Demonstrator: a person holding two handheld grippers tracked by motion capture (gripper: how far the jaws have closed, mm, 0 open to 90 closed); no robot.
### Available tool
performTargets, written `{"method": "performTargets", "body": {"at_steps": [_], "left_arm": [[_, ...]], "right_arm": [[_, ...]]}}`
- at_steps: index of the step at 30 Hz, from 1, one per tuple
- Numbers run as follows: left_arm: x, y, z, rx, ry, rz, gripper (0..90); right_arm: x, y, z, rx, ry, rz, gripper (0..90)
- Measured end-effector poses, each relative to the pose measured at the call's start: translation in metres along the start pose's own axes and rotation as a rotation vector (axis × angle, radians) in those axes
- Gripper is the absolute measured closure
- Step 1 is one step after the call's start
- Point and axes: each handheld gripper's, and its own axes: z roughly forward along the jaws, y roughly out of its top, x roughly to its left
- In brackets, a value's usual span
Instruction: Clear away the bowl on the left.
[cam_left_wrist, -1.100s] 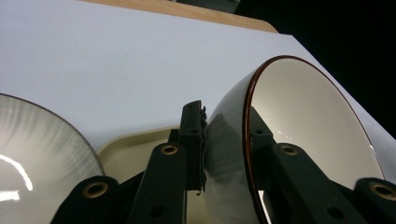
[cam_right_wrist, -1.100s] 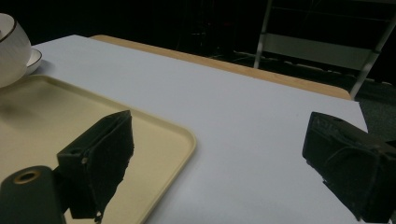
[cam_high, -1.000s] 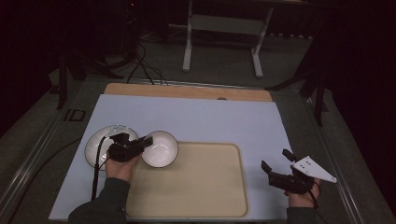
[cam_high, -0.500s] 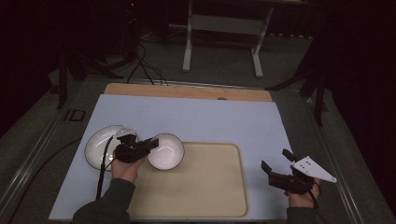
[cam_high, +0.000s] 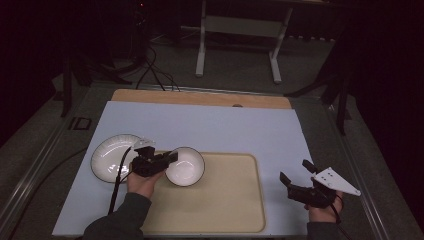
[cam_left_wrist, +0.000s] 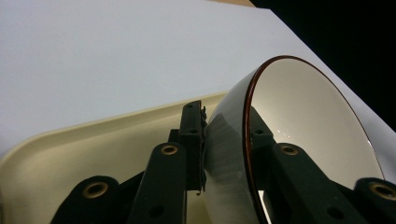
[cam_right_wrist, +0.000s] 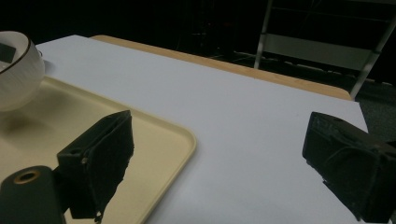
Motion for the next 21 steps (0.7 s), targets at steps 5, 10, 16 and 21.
{"method": "performTargets", "body": {"at_steps": [5, 10, 16, 21], "left_arm": [[-0.005, -0.002, 0.004, 0.015, -0.015, 0.006, 76.0], [-0.008, -0.003, 0.007, 0.021, -0.024, 0.007, 76.0], [-0.012, -0.006, 0.01, 0.036, -0.032, 0.01, 76.0], [-0.014, -0.008, 0.014, 0.049, -0.039, 0.013, 76.0]], "right_arm": [[0.0, 0.0, 0.0, -0.002, 0.001, 0.0, 8.6], [-0.001, 0.0, -0.001, -0.004, 0.0, 0.003, 8.7], [-0.001, 0.0, -0.001, -0.004, -0.001, 0.004, 8.7], [0.0, 0.0, -0.001, -0.003, -0.001, 0.002, 8.7]]}}
